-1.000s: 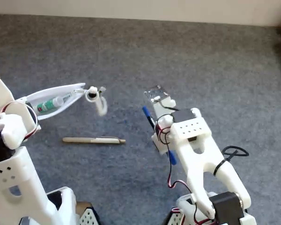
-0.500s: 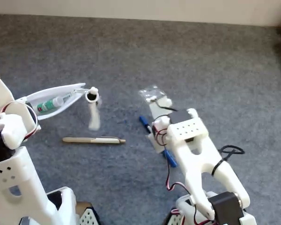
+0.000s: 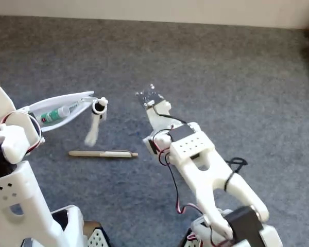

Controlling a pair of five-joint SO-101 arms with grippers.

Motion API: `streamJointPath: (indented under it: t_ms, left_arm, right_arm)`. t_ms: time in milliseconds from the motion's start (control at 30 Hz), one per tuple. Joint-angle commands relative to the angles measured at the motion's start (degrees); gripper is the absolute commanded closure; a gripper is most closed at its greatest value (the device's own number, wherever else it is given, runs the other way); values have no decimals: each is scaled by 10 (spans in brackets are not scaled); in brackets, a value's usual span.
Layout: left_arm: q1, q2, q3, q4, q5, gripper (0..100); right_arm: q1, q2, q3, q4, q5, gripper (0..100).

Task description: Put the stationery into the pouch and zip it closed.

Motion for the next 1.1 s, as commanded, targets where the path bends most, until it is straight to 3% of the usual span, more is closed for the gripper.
streamJointPath:
  t_ms: [0,500,1067]
  left_arm:
    - [-11,-11,-11,-18,3,993]
    - [-11,-11,-11,-18,3,993]
    - [-10,-11,-10,-18,3,993]
  right_arm:
    - [-5,58,-64,-10,-4,881]
    - [24,179,-186,-11,-4,881]
    - [33,160,-191,-10,-4,882]
